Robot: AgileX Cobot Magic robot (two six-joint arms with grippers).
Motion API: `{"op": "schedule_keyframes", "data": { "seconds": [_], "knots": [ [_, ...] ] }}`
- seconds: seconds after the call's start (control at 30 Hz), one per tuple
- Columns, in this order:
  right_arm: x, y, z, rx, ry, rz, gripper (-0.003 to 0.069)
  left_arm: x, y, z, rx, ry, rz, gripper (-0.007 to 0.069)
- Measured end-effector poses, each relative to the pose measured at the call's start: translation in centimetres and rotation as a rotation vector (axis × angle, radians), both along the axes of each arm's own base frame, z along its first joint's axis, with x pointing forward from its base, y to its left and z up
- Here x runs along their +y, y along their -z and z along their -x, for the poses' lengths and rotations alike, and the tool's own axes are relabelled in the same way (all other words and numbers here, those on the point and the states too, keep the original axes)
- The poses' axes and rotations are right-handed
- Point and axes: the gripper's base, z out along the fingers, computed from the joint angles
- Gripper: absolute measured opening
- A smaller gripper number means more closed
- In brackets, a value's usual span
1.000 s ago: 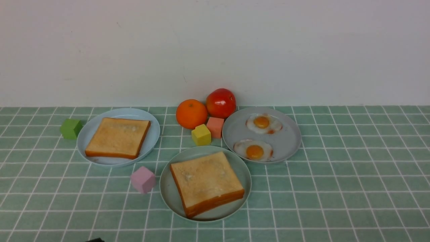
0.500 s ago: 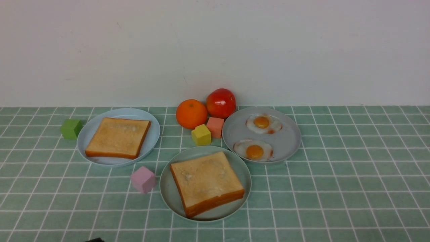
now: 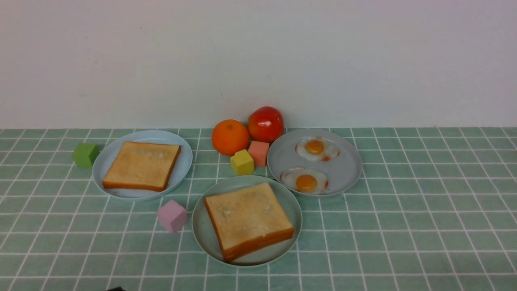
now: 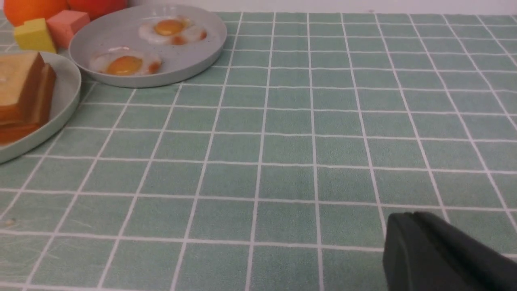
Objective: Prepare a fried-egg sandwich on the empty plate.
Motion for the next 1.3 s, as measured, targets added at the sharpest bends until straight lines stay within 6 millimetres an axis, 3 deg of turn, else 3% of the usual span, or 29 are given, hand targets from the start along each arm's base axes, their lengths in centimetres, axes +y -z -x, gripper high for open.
{"op": "schedule_keyframes", "data": {
  "seconds": [0.83, 0.93, 1.13, 1.3],
  "knots": [
    [0.0, 0.0, 0.0, 0.0, 0.0, 0.0, -0.0005, 0.1, 0.5, -0.1, -0.023, -0.015, 0.009, 0.0],
    [0.0, 0.0, 0.0, 0.0, 0.0, 0.0, -0.0005, 1.0, 0.9, -0.3, -0.081, -0.118, 0.061, -0.0013],
    [0.0, 0.0, 0.0, 0.0, 0.0, 0.0, 0.0001, 4.2, 3.3, 0.0, -0.169, -0.486, 0.102, -0.0013],
    [0.0, 0.0, 0.0, 0.0, 0.0, 0.0, 0.0, 5.7, 6.2, 0.1, -0.076, -0.728, 0.1, -0.0013]
  ]
}}
